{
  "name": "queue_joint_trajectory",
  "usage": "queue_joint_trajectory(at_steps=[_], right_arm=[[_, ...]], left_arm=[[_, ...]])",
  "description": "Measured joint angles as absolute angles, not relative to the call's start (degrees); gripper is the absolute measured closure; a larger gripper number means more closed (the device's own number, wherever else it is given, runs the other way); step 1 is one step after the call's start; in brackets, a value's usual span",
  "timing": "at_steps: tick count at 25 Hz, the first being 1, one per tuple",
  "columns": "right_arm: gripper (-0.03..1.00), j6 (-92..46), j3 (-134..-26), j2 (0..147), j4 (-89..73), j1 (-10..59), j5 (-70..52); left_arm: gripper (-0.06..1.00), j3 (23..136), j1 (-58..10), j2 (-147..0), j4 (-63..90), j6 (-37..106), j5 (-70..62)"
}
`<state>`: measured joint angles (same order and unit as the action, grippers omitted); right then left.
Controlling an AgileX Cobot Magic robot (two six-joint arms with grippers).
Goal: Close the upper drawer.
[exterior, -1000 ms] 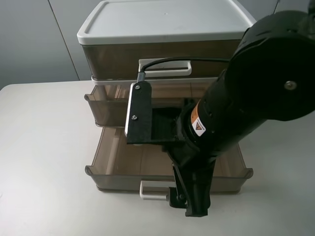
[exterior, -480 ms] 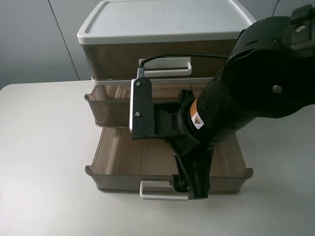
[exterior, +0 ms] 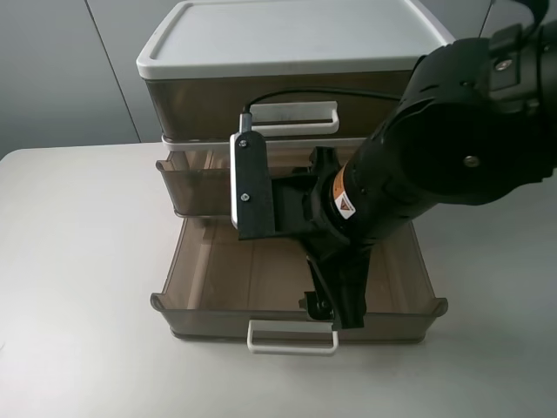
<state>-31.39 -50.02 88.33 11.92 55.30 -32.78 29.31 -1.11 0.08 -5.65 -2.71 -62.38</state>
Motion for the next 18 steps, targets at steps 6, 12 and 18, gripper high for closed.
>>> queue_joint_trajectory(at_steps=[6, 12, 18], right_arm=[[0.27, -31.76, -50.02, 88.69, 16.00, 54.13, -29.78], [0.27, -31.91, -50.02, 90.23, 19.07, 53.07, -28.91], [0.27, -31.91, -50.02, 90.32, 20.16, 52.56, -27.56]], left_arm=[[0.20, 29.31, -1.11, 0.08, -5.65, -2.71, -62.38], [0.20, 29.31, -1.11, 0.08, -5.65, -2.71, -62.38], [0.20, 29.31, -1.11, 0.08, -5.65, -2.71, -62.38]])
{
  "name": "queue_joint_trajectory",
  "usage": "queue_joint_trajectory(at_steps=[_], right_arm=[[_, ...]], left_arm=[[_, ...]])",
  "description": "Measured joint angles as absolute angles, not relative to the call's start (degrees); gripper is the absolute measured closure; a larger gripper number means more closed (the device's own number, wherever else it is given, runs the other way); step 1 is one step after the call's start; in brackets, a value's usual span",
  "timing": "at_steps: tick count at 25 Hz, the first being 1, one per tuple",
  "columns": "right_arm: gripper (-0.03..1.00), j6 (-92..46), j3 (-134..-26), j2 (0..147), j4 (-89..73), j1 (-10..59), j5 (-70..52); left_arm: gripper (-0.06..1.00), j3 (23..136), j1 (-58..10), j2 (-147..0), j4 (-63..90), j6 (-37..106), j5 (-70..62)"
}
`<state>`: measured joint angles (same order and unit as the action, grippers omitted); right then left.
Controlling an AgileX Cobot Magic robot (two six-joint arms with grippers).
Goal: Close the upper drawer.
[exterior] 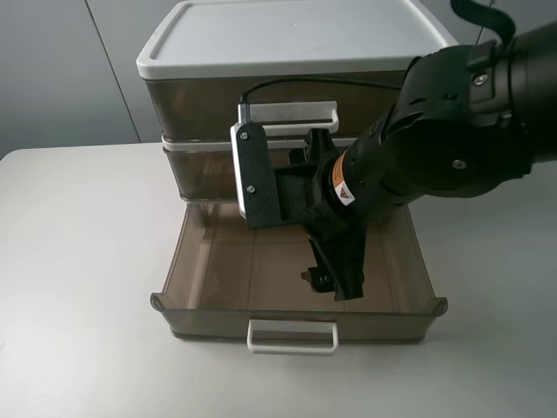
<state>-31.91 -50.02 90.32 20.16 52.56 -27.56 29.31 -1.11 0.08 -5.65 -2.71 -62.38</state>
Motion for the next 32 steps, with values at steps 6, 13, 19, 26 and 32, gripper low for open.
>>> queue_joint_trajectory(at_steps=[6, 13, 19, 26, 32], right_arm=[[0.27, -31.91, -49.92, 90.32, 21.29, 52.31, -24.35], [0.27, -31.36, -49.92, 90.32, 21.82, 51.94, -23.26], [0.27, -30.75, -49.92, 90.32, 21.58, 51.94, -24.81], [0.27, -30.62, -49.92, 88.22, 16.87, 51.94, -28.32], [0.27, -30.51, -48.73, 88.09, 15.40, 51.94, -29.03]], left_arm=[[0.20, 29.31, -1.11, 0.08, -5.65, -2.71, -62.38], [0.20, 29.31, -1.11, 0.08, -5.65, -2.71, -62.38], [0.20, 29.31, -1.11, 0.08, -5.65, -2.71, -62.38], [0.20, 29.31, -1.11, 0.08, -5.65, -2.71, -62.38], [0.20, 29.31, -1.11, 0.08, -5.65, -2.71, -62.38]])
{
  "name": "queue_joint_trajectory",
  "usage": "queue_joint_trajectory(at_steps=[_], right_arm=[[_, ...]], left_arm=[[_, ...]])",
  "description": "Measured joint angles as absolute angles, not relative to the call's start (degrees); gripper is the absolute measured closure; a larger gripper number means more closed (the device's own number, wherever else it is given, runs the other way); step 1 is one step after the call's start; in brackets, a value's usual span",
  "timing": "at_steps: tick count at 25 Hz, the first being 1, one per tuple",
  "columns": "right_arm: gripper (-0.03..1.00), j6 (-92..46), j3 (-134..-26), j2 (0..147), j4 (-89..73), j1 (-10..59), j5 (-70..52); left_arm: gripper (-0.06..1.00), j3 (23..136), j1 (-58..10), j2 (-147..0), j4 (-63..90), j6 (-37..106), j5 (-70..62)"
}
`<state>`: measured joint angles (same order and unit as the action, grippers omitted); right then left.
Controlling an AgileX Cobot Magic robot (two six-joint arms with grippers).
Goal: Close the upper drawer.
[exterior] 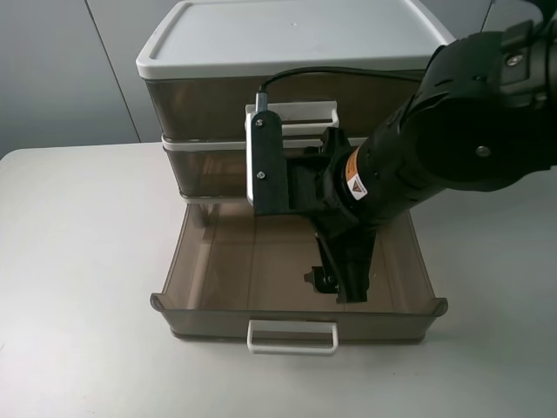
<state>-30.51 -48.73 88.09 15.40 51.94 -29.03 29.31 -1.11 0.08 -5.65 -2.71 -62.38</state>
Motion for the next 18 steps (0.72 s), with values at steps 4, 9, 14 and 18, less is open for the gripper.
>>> queue_joint_trajectory(at_steps=[4, 9, 14, 18], right_arm=[[0.27, -30.51, -48.54, 88.91, 15.68, 50.95, -28.46], [0.27, -30.51, -48.54, 90.28, 17.11, 49.46, -27.42], [0.27, -30.51, -48.40, 90.79, 17.46, 48.88, -25.06], [0.27, -30.51, -48.26, 90.79, 17.46, 48.88, -24.11]], left_arm=[[0.20, 29.31, -1.11, 0.08, -5.65, -2.71, -62.38], [0.20, 29.31, -1.11, 0.08, -5.65, -2.71, -62.38], [0.20, 29.31, -1.11, 0.08, -5.65, -2.71, -62.38], [0.20, 29.31, -1.11, 0.08, -5.65, -2.71, -62.38]])
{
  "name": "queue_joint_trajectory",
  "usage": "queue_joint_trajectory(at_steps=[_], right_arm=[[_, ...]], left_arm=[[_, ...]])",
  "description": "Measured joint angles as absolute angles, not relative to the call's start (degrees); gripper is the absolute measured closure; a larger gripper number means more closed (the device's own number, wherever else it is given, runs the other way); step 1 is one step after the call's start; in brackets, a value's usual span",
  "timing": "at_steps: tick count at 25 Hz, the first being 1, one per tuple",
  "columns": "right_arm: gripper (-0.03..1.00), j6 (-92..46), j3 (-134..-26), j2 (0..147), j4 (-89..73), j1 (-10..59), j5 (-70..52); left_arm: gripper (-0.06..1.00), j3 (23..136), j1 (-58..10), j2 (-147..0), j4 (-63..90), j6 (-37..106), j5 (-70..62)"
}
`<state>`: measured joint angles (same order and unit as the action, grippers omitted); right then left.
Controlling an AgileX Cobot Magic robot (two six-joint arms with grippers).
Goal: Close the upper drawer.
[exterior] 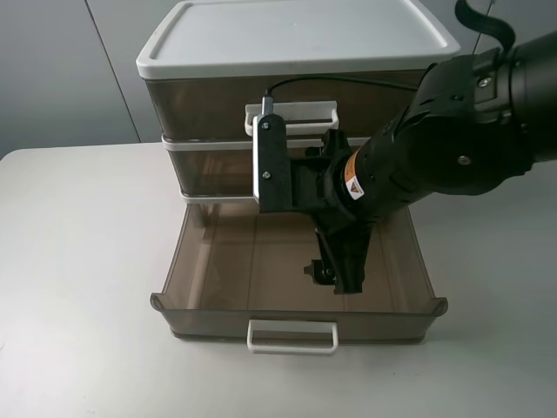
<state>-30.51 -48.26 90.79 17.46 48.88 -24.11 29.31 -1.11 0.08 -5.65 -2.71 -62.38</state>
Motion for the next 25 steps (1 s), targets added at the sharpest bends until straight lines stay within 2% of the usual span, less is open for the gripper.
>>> queue_joint_trajectory(at_steps=[11, 18, 25], right_arm=[[0.27, -30.25, -48.26, 87.76, 14.11, 50.31, -28.66], [0.27, -23.72, -48.26, 75.22, 6.36, 52.36, -38.18], [0.27, -18.09, -43.53, 55.11, 3.65, 52.46, -47.77]], left_arm=[[0.20, 29.31, -1.11, 0.08, -5.65, -2.71, -62.38], [0.20, 29.31, -1.11, 0.08, -5.65, -2.71, -62.38], [0.20, 29.31, -1.11, 0.08, -5.65, -2.71, -62.38]])
